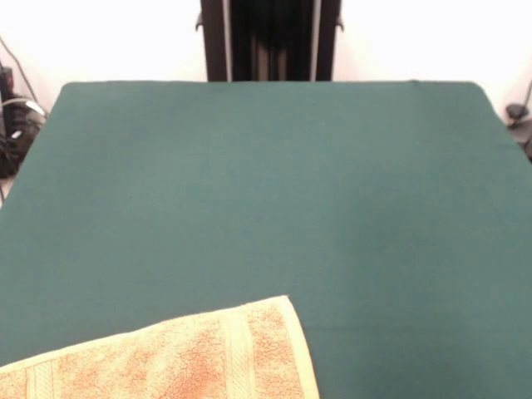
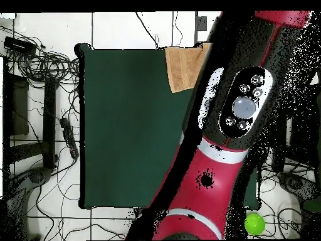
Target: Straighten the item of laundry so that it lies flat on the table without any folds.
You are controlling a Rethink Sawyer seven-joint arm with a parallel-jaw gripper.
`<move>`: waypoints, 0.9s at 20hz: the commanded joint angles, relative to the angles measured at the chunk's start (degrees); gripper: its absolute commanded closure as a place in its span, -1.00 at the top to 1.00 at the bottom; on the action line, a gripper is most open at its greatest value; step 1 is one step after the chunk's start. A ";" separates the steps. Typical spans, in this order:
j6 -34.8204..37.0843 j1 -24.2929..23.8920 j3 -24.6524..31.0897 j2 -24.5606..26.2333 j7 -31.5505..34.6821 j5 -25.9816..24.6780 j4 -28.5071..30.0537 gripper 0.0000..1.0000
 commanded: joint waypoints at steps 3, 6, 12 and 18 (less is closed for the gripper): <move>9.27 -1.15 19.87 4.25 -16.81 -15.59 0.07 -1.00; 9.74 -2.25 23.00 4.35 -16.47 -19.19 -0.10 -1.00; 9.36 -3.99 32.89 5.00 -16.78 -26.86 -1.64 -1.00; 9.00 -5.24 42.38 5.46 -18.20 -36.19 -2.98 -1.00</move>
